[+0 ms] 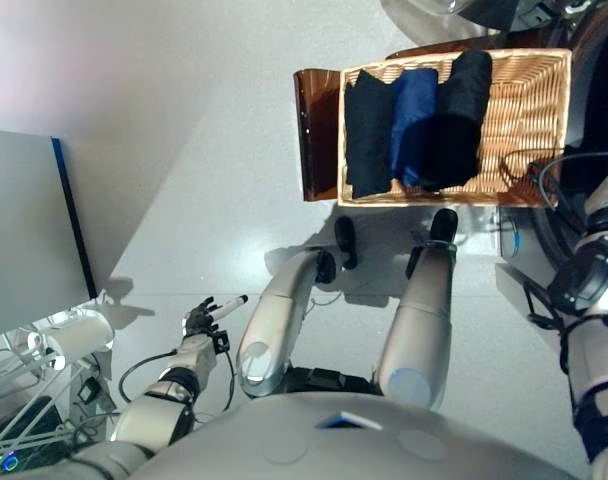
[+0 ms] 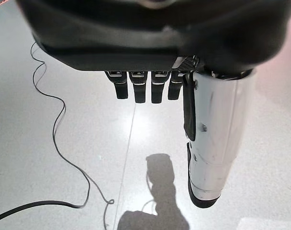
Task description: Pick up the clothes and place them into the washing machine
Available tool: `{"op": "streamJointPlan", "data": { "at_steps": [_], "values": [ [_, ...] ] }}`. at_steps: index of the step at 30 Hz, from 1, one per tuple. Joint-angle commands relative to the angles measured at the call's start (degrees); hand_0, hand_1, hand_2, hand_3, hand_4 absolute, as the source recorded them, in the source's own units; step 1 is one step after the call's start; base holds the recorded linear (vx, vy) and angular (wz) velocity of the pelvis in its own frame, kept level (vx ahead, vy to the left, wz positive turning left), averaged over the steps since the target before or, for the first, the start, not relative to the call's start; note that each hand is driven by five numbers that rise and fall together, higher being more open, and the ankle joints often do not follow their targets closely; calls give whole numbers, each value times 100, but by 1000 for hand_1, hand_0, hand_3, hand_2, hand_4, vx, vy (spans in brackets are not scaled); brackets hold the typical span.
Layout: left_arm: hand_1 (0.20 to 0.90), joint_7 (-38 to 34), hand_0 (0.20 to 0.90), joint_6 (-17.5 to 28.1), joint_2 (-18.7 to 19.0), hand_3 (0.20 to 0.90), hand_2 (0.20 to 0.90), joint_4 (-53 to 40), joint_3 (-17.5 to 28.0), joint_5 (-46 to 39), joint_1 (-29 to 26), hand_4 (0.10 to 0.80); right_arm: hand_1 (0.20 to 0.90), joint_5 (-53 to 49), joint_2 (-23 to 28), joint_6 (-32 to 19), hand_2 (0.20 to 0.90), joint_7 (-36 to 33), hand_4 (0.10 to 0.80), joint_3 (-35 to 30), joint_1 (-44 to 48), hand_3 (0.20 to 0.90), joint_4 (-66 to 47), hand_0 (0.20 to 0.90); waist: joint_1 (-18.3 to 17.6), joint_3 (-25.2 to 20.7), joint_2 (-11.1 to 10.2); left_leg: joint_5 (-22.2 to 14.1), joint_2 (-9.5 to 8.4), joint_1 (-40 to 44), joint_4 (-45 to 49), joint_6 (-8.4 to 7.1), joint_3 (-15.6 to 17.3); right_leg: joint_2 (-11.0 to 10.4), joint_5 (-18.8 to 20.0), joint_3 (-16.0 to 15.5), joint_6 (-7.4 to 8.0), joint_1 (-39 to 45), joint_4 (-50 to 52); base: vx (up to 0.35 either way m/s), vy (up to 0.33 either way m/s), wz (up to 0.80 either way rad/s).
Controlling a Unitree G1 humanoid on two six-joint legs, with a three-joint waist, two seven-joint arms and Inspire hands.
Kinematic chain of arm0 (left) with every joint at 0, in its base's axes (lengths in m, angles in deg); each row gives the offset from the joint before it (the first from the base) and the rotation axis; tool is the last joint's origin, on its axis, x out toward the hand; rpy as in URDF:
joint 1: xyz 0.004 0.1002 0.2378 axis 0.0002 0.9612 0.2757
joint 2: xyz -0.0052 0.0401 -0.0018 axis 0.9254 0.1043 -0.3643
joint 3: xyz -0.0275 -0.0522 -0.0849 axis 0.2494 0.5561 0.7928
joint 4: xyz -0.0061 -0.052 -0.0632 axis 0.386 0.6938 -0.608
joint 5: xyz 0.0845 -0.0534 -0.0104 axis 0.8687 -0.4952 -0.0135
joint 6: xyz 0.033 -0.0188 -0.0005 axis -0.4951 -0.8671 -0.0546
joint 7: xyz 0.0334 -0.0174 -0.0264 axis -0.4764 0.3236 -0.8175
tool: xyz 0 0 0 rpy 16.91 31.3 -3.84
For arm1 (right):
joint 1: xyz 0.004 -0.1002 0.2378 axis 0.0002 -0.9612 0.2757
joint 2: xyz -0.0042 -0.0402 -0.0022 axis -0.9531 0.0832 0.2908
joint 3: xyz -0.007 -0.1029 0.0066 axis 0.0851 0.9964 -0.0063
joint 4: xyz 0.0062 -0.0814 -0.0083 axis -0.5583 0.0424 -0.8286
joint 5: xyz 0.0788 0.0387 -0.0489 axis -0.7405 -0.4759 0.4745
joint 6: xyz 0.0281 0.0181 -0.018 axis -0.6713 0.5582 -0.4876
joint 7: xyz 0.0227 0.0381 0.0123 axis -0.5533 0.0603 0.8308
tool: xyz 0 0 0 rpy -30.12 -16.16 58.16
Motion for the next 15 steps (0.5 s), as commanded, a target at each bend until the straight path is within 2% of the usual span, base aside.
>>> {"op": "streamJointPlan", "data": {
  "at_steps": [1,2,3,5,6,9,15],
  "values": [
    [900,-321,900,-46,405,900,900,525,11,-38,431,800,900,655,231,24,900,301,800,396,-249,900,-717,900,-38,-437,-131,196,231,-2,-389,-875,-245,-7,-483,46,-254,388,32,-100,3,-4],
    [900,-310,900,-39,408,900,900,519,31,-50,429,800,900,723,155,86,900,404,800,462,-360,900,-794,900,-58,-382,-141,324,257,-46,-412,-838,-195,-2,-351,21,-266,344,10,81,-25,-6],
    [900,-287,900,-46,415,900,900,523,68,-20,428,800,900,1049,11,270,900,500,800,645,-603,900,-865,900,-54,-385,-194,212,252,25,-402,-872,-231,12,-451,38,-261,431,-3,-12,-20,-7],
    [900,-272,900,-46,434,900,900,504,124,19,449,800,900,1675,-123,608,900,523,800,874,-959,900,-913,900,-84,-359,-242,216,271,53,-410,-871,-227,24,-431,22,-265,465,-33,38,-24,-4],
    [900,-272,900,-46,436,900,900,503,122,19,454,800,900,1681,-128,609,900,516,800,871,-967,900,-921,900,-88,-357,-243,195,270,61,-397,-874,-230,21,-453,19,-265,474,-20,-20,-38,-2],
    [900,-274,900,20,496,900,900,439,202,175,399,800,900,2892,-393,1092,900,551,800,1455,-1455,900,-1053,900,-115,-285,-335,225,311,59,-370,-868,-230,72,-423,-41,-287,508,-33,-30,-49,-1],
    [900,-284,900,97,548,900,900,381,354,322,438,800,900,3994,-863,1412,900,664,800,2013,-1885,900,-1344,900,-126,-242,-451,259,363,125,-365,-874,-276,127,-386,-116,-307,635,-90,-6,-32,-1]
  ]
}}
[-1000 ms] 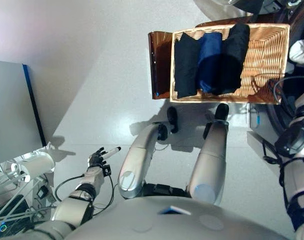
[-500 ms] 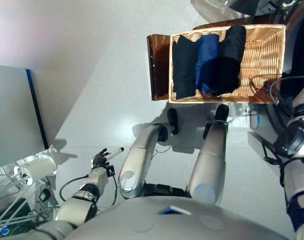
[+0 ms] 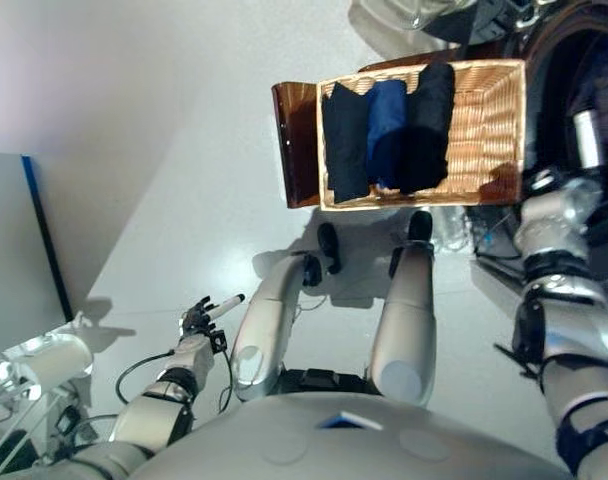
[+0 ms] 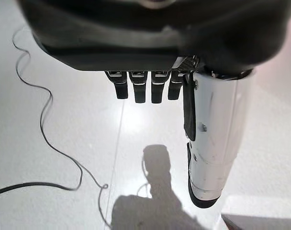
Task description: Pick up the clothes and place them into the washing machine
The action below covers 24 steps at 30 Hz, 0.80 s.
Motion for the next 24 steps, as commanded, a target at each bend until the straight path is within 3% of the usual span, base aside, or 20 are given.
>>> {"op": "streamJointPlan", "data": {
  "at_steps": [1,8,9,11,14,15,16,19,20,21,24],
  "values": [
    [900,-286,900,78,513,900,900,382,155,185,434,800,900,875,184,-96,900,65,800,300,-128,900,-452,900,67,-231,-12,301,258,-12,-398,-870,-300,34,-412,-111,-306,468,-24,14,-43,0],
    [900,-268,900,111,579,900,900,378,227,304,435,800,900,1559,173,147,900,187,800,675,-152,900,-388,900,77,-280,-150,476,239,278,-806,-888,-438,95,-251,-239,-283,833,-458,5,-17,3],
    [900,-250,900,127,590,900,900,332,247,340,435,800,900,1891,265,247,900,198,800,850,-89,900,-353,900,101,-288,-174,716,229,328,-1065,-859,-441,113,3,-278,-279,886,-735,-66,-21,-7],
    [900,-238,900,147,605,900,900,284,255,350,438,800,900,2170,316,316,900,245,800,1042,-46,900,-432,900,114,-282,-216,784,221,374,-1126,-866,-455,116,45,-302,-271,934,-793,-36,-15,-2],
    [900,-220,900,139,615,900,900,260,229,395,456,800,900,2522,367,450,900,408,800,1357,42,900,-455,900,138,-242,-273,778,243,337,-1022,-863,-486,125,10,-344,-298,956,-710,19,-30,0],
    [900,-200,900,120,620,900,900,271,215,418,458,800,900,2582,379,486,900,494,800,1466,76,900,-449,900,141,-236,-289,598,240,357,-902,-901,-520,114,-183,-337,-293,989,-596,0,0,0],
    [900,-200,900,121,617,900,900,268,223,417,449,800,900,2582,381,485,900,494,800,1469,90,900,-450,900,143,-232,-278,764,253,293,-960,-864,-495,126,-17,-345,-312,924,-659,-13,-10,4],
    [900,-159,900,103,629,900,900,335,220,472,417,800,900,2738,356,567,900,615,800,1694,263,900,-387,900,168,-230,-271,761,273,258,-932,-881,-496,131,-35,-350,-322,880,-614,-17,-11,3],
    [900,-151,900,110,627,900,900,340,203,479,435,800,900,2810,341,597,900,621,800,1755,322,900,-333,900,175,-235,-269,600,267,323,-881,-924,-507,118,-201,-345,-304,936,-544,0,0,0],
    [900,-136,900,103,626,900,900,349,211,489,427,800,900,2844,312,618,900,623,800,1801,395,900,-298,900,189,-239,-253,776,286,266,-963,-888,-476,130,-26,-351,-323,874,-625,0,0,0],
    [900,-151,900,111,625,900,900,355,193,462,414,800,900,2957,119,701,900,672,800,1980,637,900,-41,900,232,-238,-224,784,291,289,-983,-886,-457,131,-11,-351,-324,895,-644,-29,6,0]
  ]
}}
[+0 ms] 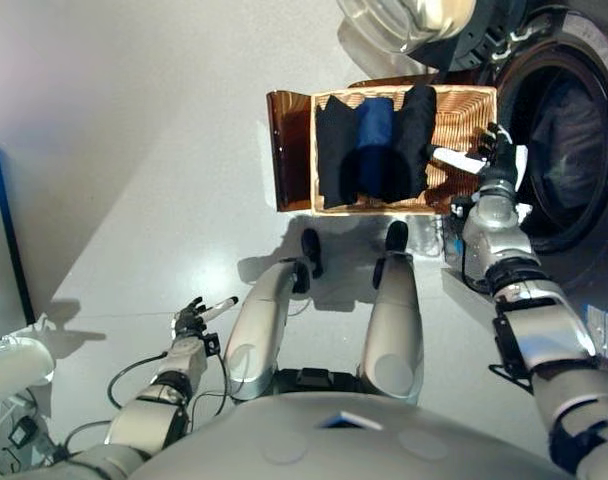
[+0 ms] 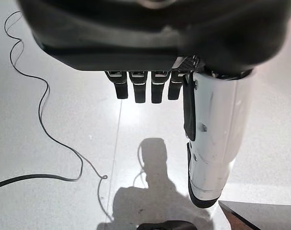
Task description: Pick up the clothes and place them into the washing machine
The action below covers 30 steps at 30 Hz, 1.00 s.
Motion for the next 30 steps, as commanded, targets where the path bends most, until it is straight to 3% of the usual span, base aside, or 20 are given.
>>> {"op": "streamJointPlan", "data": {
  "at_steps": [1,8,19,25,26,27,29,30],
  "values": [
    [900,-165,900,-2,544,900,900,345,63,149,305,800,900,390,139,-85,900,5,800,207,518,900,33,900,130,-255,24,508,272,-174,-442,-786,-262,62,-272,-108,-266,283,-6,-13,5,-4],
    [900,-227,900,27,624,900,900,326,1,120,222,800,900,745,3,234,900,-201,800,351,1186,900,914,900,223,-203,87,499,235,-262,-344,-775,-307,33,-325,-129,-280,205,119,-6,4,1],
    [900,-282,900,67,707,900,900,229,-65,32,159,800,900,1210,-171,432,900,-150,800,793,1693,900,1060,900,336,-93,62,466,197,-328,-253,-754,-319,-11,-324,-142,-273,159,177,2,8,3],
    [900,-326,900,71,744,900,900,220,-151,28,46,800,900,1604,-360,690,900,-164,800,935,1978,900,1692,900,416,-56,71,436,149,-419,-180,-736,-366,-28,-361,-168,-280,122,239,19,1,13],
    [900,-326,900,71,746,900,900,224,-156,29,54,800,900,1604,-362,691,900,-163,800,933,1969,900,1696,900,410,-54,60,266,138,-360,-108,-775,-390,-39,-530,-159,-261,184,312,16,10,9],
    [900,-341,900,64,740,900,900,245,-190,41,-6,800,900,1671,-447,743,900,-181,800,943,2039,900,1886,900,437,-42,77,428,144,-440,-158,-729,-369,-33,-369,-171,-278,108,245,15,9,6],
    [900,-375,900,48,738,900,900,278,-216,32,-71,800,900,1719,-507,793,900,-193,800,945,2090,900,2037,900,454,-20,82,414,132,-449,-137,-720,-372,-41,-386,-181,-282,102,267,14,4,4],
    [900,-385,900,53,732,900,900,270,-237,34,-70,800,900,1735,-516,806,900,-189,800,942,2088,900,2117,900,459,-13,77,239,117,-394,-53,-755,-395,-56,-560,-174,-262,158,353,90,-11,4]
  ]
}}
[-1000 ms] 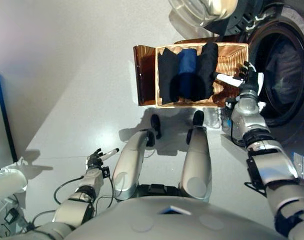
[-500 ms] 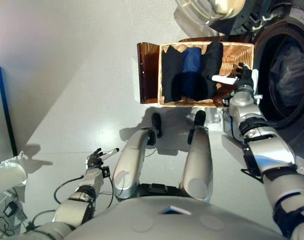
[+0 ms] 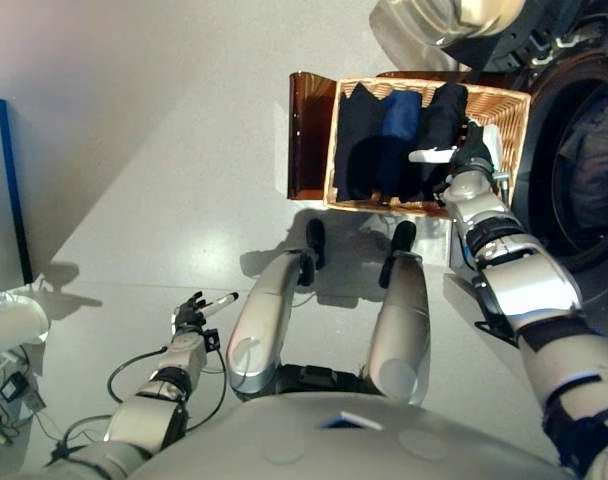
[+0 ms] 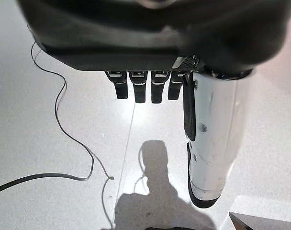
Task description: Pick up the clothes and place them into the washing machine
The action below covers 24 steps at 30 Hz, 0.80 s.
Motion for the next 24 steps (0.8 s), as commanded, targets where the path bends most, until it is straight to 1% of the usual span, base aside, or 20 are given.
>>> {"op": "streamJointPlan", "data": {
  "at_steps": [1,2,3,4,9,10,11,12,13,14,15,24],
  "values": [
    [900,-348,900,35,658,900,900,287,-140,59,83,800,900,263,15,42,900,-129,800,36,408,900,123,900,90,-179,3,147,67,-229,-138,-630,-91,-41,-418,119,-119,198,126,90,-8,4],
    [900,-357,900,37,651,900,900,284,-155,53,73,800,900,260,16,52,900,-139,800,19,418,900,166,900,106,-178,16,138,60,-236,-120,-626,-98,-44,-420,127,-116,183,147,-68,12,5],
    [900,-353,900,35,645,900,900,279,-174,68,47,800,900,274,12,54,900,-138,800,11,431,900,219,900,125,-178,37,307,73,-300,-190,-586,-74,-36,-255,113,-135,116,84,-69,11,5],
    [900,-361,900,32,649,900,900,275,-176,50,55,800,900,249,20,73,900,-148,800,-1,464,900,199,900,122,-173,39,305,75,-313,-174,-582,-72,-36,-257,118,-138,105,96,-70,15,3],
    [900,-361,900,-8,619,900,900,309,-178,82,-49,800,900,216,-83,67,900,-113,800,-13,427,900,151,900,104,-179,23,264,77,-370,-108,-561,-62,-30,-281,156,-147,20,177,16,-3,0],
    [900,-355,900,-12,624,900,900,311,-186,93,-38,800,900,212,-83,64,900,-91,800,-7,421,900,142,900,96,-175,14,88,73,-323,-17,-601,-85,-43,-461,168,-131,64,281,77,-16,2],
    [900,-344,900,-26,631,900,900,332,-185,105,-55,800,900,209,-88,68,900,-66,800,2,426,900,141,900,97,-178,12,82,74,-332,-4,-602,-83,-45,-469,170,-133,51,297,0,0,0],
    [900,-340,900,-30,636,900,900,342,-172,104,-66,800,900,202,-96,64,900,-45,800,25,446,900,128,900,100,-183,22,246,89,-403,-61,-562,-53,-34,-301,162,-156,-22,236,0,0,0],
    [900,-327,900,-33,641,900,900,335,-180,120,-48,800,697,189,-115,64,697,-11,655,39,448,697,110,697,101,-178,20,73,78,-350,32,-601,-80,-43,-480,174,-139,24,339,0,0,0],
    [900,-312,900,-38,650,900,900,318,-177,117,-41,800,332,165,-129,43,332,19,394,56,459,332,79,332,115,-178,31,70,80,-351,31,-602,-80,-46,-488,179,-139,15,351,82,-15,-1],
    [900,-305,900,-44,661,900,900,310,-167,121,-25,800,200,149,-134,42,200,39,300,58,461,200,73,200,120,-179,39,68,85,-358,48,-604,-73,-48,-494,182,-140,3,367,0,0,0],
    [900,-276,900,-49,707,900,900,230,-156,98,23,800,200,104,-191,72,200,31,300,-30,582,200,238,200,180,-185,126,37,64,-420,147,-595,-64,-42,-559,205,-161,-52,492,0,0,0]
  ]
}}
